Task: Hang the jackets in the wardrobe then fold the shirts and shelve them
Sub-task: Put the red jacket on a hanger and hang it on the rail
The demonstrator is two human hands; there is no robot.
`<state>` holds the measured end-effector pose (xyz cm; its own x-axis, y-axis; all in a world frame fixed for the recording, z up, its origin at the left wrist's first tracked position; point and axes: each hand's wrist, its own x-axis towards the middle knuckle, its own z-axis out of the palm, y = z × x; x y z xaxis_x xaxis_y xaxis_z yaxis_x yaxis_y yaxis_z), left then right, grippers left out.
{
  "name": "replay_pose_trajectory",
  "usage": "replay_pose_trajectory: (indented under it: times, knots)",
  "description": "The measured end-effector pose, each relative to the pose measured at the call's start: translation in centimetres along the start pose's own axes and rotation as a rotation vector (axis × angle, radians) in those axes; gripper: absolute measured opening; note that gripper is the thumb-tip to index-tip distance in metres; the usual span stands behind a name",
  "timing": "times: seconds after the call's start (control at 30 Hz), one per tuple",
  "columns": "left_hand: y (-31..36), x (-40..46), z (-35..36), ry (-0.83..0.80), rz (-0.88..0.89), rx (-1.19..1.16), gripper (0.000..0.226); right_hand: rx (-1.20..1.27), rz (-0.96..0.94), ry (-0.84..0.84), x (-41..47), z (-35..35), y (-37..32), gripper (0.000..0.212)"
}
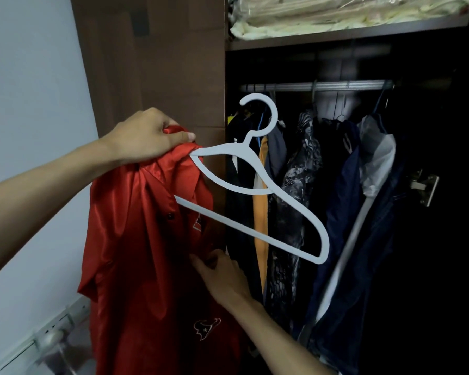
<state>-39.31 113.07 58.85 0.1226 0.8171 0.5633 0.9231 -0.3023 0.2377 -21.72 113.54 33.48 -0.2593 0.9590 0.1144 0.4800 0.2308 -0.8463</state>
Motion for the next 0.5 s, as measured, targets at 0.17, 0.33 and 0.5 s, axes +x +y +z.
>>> replay_pose_trajectory:
  times: [0.17, 0.33, 0.5]
  knots:
    - [-0.7, -0.5, -0.3, -0.016, 0.004, -0.001, 0.043, -0.083, -0.023, -0.004, 0.9, -0.6, 1.9, 0.017]
    - [-2.0, -1.0, -1.4, 0.026, -0.031, -0.039, 0.031, 0.220, 0.043, -0.050, 1.5, -3.2, 3.4, 0.016]
    - [-0.5, -0.7, -0.9, 0.010, -0.024, -0.135, 0.039, 0.163, -0.010, -0.142, 1.2, -0.4, 0.3, 0.045]
